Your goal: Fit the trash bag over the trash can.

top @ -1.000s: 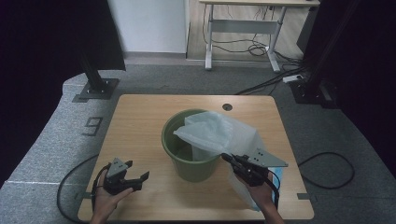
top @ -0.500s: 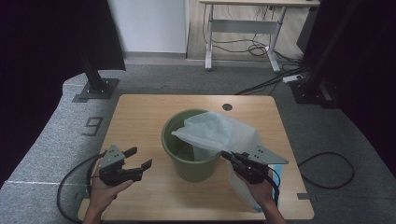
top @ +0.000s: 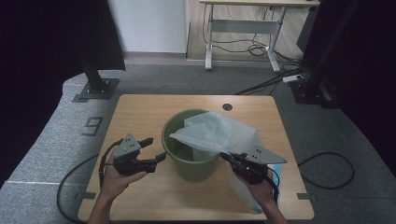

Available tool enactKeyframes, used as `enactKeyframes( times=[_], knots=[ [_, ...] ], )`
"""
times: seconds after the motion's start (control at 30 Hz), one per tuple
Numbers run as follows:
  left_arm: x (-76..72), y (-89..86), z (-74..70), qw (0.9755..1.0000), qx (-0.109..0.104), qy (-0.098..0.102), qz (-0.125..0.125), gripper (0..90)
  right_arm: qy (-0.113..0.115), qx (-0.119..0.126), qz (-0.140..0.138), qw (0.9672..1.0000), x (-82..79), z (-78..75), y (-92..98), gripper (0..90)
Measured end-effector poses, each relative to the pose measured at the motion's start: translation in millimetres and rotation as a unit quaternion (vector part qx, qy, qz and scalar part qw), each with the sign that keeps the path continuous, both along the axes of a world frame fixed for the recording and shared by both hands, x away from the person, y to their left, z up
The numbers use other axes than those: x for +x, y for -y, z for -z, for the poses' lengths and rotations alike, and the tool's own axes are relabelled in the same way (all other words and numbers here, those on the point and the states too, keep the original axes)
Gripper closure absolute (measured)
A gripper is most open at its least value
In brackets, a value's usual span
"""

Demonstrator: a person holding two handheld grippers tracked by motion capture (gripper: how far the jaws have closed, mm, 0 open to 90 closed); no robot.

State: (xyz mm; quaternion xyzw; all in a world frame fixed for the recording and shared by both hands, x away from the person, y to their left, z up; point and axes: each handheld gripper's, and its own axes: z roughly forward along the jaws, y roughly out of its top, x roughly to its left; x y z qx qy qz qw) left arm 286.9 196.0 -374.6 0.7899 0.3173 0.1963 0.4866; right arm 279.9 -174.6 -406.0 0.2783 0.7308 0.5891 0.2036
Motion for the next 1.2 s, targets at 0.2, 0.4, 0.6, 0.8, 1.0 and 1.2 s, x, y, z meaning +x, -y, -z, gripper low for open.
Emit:
enactKeyframes(
  times=[0.2,0.4,0.6,0.8,1.0,1.2],
  knots=[
    [1.5,9.4,-8.4,0.9999,0.002,0.008,0.012,29.6,-0.002,-0.016,-0.004,0.9999,-0.2,-5.6,-4.2,88.4],
    [7.5,21.2,-11.9,0.9998,0.006,0.013,0.012,32.1,-0.009,-0.032,-0.010,0.9994,2.5,-7.8,-9.2,88.2],
    [10.3,35.3,-13.4,0.9993,0.027,0.021,0.012,38.5,-0.010,-0.036,-0.015,0.9992,4.0,-11.0,-12.5,88.1],
    [13.3,41.3,-11.9,0.9991,0.032,0.013,0.025,54.4,-0.008,-0.033,-0.017,0.9993,3.9,-15.1,-13.4,88.2],
    [13.8,46.3,-10.5,0.9985,0.034,0.004,0.043,74.3,-0.011,-0.031,-0.022,0.9992,4.7,-13.7,-14.5,85.9],
    [14.1,45.4,-9.6,0.9990,0.030,0.001,0.033,89.7,-0.013,-0.008,-0.036,0.9992,1.3,-7.5,-9.9,70.0]
  ],
)
